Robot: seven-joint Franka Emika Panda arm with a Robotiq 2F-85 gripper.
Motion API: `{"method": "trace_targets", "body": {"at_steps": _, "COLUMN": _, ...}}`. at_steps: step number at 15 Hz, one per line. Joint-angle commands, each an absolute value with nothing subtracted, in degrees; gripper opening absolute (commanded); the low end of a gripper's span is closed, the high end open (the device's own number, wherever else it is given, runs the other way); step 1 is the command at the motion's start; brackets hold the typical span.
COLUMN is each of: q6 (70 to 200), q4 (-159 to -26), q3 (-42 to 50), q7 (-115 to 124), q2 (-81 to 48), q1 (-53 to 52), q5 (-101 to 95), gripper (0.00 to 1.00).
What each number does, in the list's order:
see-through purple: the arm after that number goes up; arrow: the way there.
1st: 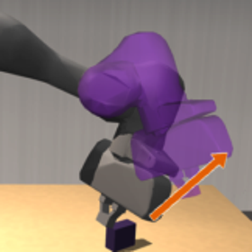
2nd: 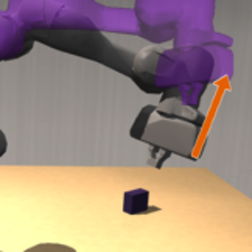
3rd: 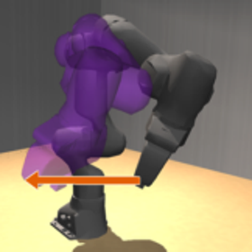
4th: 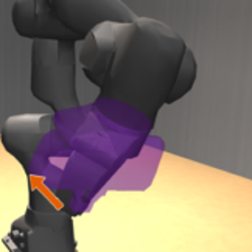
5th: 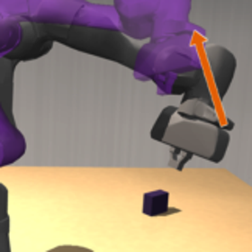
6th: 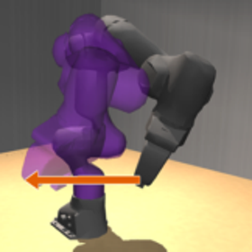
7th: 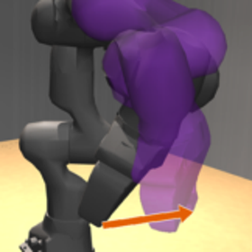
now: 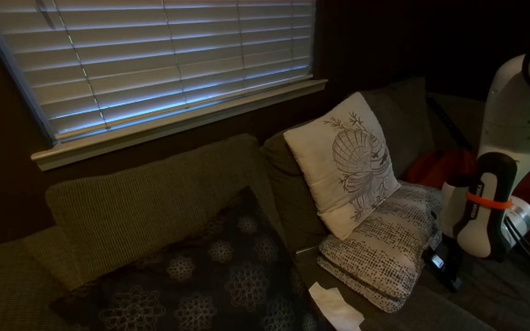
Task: Place the remote control underneath the white cushions.
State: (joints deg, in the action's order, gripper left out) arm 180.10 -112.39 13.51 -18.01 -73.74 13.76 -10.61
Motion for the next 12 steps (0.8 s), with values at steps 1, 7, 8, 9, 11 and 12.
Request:
{"method": "trace_targets", "body": {"at_steps": 1, "q6": 187.22, "q4": -109.82, "q3": 13.74, "q7": -16.19, "q2": -77.6, "q1": 12.99, "q5": -11.22, "gripper": 1.0}}
{"method": "trace_targets", "body": {"at_steps": 7, "q6": 191.65, "q4": -109.85, "q3": 11.52, "q7": -16.13, "q2": -79.18, "q1": 14.94, "q5": -11.5, "gripper": 1.0}}
{"method": "trace_targets", "body": {"at_steps": 8, "q6": 191.86, "q4": -110.1, "q3": 11.34, "q7": -16.06, "q2": -79.16, "q1": 15.01, "q5": -11.5, "gripper": 1.0}}
{"method": "trace_targets", "body": {"at_steps": 9, "q6": 191.85, "q4": -110.19, "q3": 11.05, "q7": -16.05, "q2": -79.21, "q1": 15.37, "q5": -11.55, "gripper": 1.0}}
{"method": "trace_targets", "body": {"at_steps": 11, "q6": 192.37, "q4": -110.12, "q3": 11.23, "q7": -15.75, "q2": -79.7, "q1": 15.19, "q5": -11.29, "gripper": 1.0}}
{"method": "trace_targets", "body": {"at_steps": 12, "q6": 192.49, "q4": -109.99, "q3": 11.27, "q7": -15.76, "q2": -79.95, "q1": 15.14, "q5": -11.36, "gripper": 1.0}}
